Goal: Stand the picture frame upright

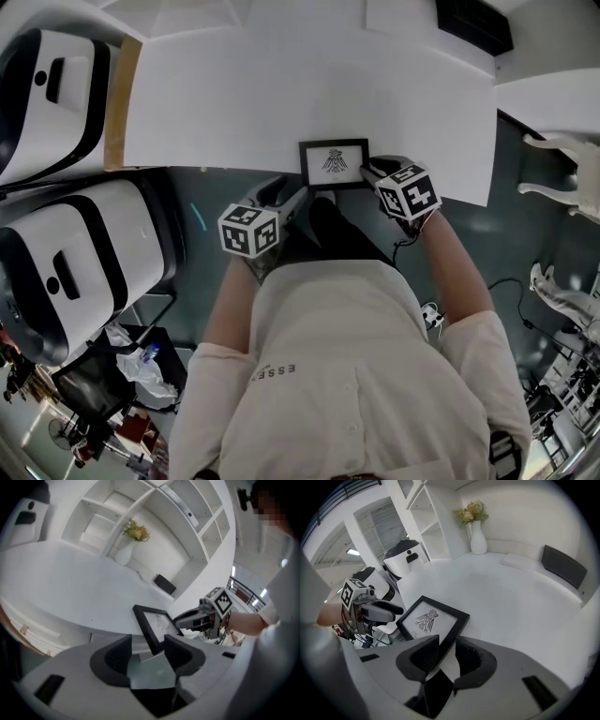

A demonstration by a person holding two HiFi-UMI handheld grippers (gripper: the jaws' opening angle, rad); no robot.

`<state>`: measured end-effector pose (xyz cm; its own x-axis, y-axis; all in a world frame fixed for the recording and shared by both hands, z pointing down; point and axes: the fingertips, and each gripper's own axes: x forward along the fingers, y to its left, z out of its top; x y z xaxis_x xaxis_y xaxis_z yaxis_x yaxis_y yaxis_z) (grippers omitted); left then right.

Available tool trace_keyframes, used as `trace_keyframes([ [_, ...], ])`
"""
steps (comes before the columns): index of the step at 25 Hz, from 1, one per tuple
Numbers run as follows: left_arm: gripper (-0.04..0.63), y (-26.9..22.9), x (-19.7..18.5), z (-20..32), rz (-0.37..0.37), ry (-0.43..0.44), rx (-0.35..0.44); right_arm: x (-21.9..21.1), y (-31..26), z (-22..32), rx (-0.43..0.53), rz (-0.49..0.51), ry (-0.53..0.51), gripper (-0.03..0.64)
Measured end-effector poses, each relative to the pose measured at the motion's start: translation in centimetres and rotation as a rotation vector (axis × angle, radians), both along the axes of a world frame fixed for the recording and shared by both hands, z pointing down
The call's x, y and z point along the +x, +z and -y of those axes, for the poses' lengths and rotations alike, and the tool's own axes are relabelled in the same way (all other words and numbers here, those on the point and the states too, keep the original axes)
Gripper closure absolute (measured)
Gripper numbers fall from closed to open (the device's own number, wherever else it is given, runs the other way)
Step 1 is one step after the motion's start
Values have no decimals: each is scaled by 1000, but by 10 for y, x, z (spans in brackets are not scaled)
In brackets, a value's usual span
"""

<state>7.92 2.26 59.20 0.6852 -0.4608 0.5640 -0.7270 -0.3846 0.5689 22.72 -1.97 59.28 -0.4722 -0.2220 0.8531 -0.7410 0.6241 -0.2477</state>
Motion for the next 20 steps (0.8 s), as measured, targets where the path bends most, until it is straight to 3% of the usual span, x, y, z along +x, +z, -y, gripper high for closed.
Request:
trace_keyframes([
  [7,383,10,12,1,-252,-116,-175,1,-1,-5,24,-1,-61,497],
  [12,392,22,23,-4,-319,-110,-251,1,-1,-8,24,8,-113,497],
  [20,427,23,31,0,-395,-71,-285,1,-2,-8,29,21,-158,497],
])
